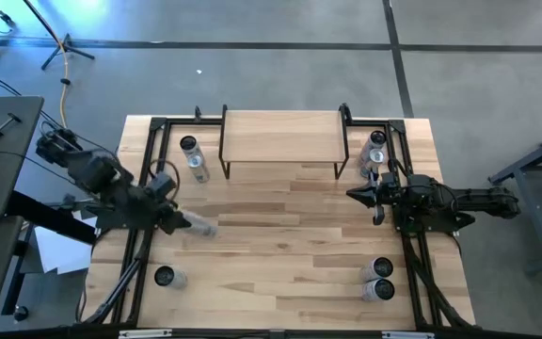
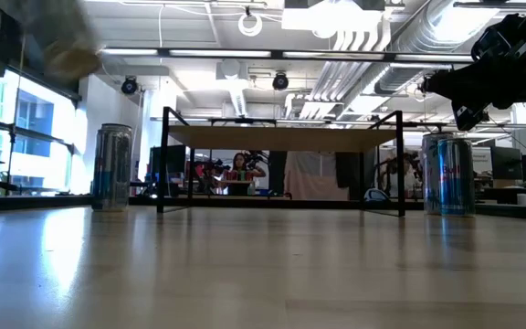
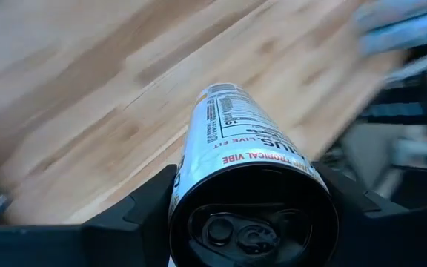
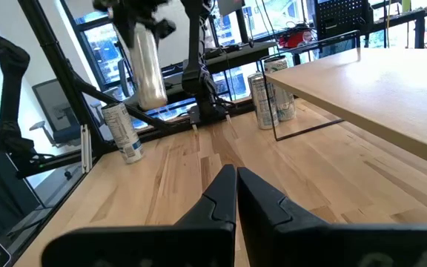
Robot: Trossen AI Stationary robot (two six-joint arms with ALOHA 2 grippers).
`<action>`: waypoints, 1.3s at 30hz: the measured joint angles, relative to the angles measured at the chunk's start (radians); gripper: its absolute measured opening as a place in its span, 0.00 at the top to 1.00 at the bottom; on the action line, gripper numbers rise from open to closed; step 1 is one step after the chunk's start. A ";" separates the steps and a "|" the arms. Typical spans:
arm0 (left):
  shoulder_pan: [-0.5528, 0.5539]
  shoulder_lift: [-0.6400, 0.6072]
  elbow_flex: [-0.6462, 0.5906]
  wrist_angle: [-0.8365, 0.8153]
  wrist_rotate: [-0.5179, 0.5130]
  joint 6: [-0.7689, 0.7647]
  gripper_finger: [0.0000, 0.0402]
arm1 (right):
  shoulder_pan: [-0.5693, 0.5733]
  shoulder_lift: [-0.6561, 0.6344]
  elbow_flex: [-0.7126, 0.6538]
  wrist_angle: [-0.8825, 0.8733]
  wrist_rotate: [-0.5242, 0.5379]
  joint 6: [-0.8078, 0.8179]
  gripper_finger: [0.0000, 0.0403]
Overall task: Place canned beverage on shelf
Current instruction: Put the bottom left black soda can on the shelf
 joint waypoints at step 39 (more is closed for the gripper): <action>0.400 0.135 -0.231 1.385 0.033 0.964 0.47 | 0.000 0.000 0.000 0.235 0.122 0.331 1.00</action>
